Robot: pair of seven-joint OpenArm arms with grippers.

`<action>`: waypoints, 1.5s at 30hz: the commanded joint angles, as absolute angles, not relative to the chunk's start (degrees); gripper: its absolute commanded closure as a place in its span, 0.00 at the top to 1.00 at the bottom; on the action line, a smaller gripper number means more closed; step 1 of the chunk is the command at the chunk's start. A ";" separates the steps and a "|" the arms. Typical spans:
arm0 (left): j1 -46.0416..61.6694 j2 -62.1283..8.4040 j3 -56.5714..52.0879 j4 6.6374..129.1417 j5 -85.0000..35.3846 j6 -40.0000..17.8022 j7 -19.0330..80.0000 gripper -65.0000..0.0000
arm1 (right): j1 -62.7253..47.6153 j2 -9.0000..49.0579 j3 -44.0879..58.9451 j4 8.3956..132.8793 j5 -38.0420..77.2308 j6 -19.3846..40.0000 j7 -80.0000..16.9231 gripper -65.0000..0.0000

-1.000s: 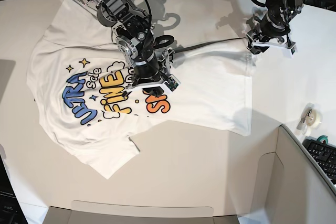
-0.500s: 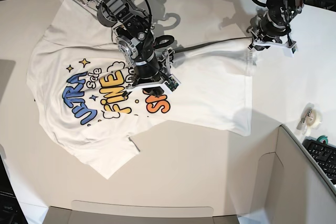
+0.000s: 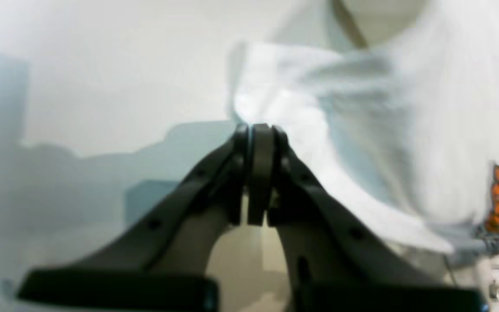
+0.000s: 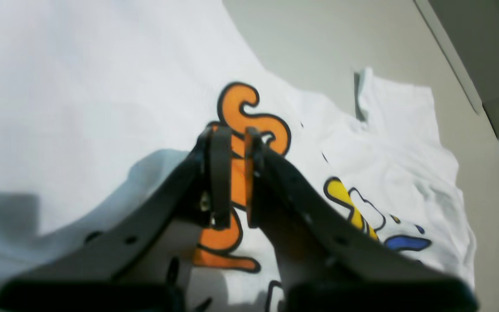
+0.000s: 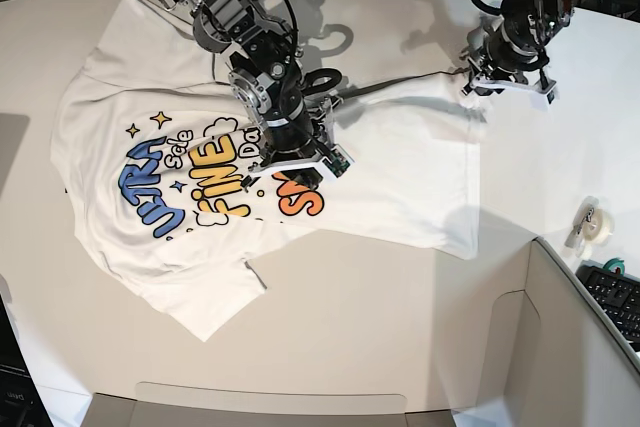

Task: Layout the t-shirt on the table in an organized manner, then fold the t-shirt properly
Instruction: 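Move the left gripper down to the shirt side seam and grasp it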

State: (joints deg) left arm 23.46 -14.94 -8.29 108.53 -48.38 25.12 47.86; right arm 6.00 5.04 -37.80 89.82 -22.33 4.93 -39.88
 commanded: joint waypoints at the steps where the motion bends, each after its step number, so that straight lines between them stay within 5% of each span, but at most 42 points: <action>1: 22.73 -15.69 -8.57 110.99 -48.57 24.84 46.99 0.00 | 7.16 4.53 -37.58 90.95 -22.99 4.18 -38.64 0.08; 18: 1.98 -14.99 -2.33 112.13 -48.57 24.92 55.78 0.00 | 6.90 3.03 -37.58 91.03 -22.99 4.18 -38.55 0.08; 45: -23.78 -9.80 1.54 72.75 -48.40 24.92 48.04 0.00 | 4.88 2.95 -37.58 91.21 -22.90 -1.71 -38.55 0.08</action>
State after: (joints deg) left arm -22.26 -9.50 1.72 71.99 -48.01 25.26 48.88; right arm 4.10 3.46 -37.74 89.93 -22.31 -0.75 -39.90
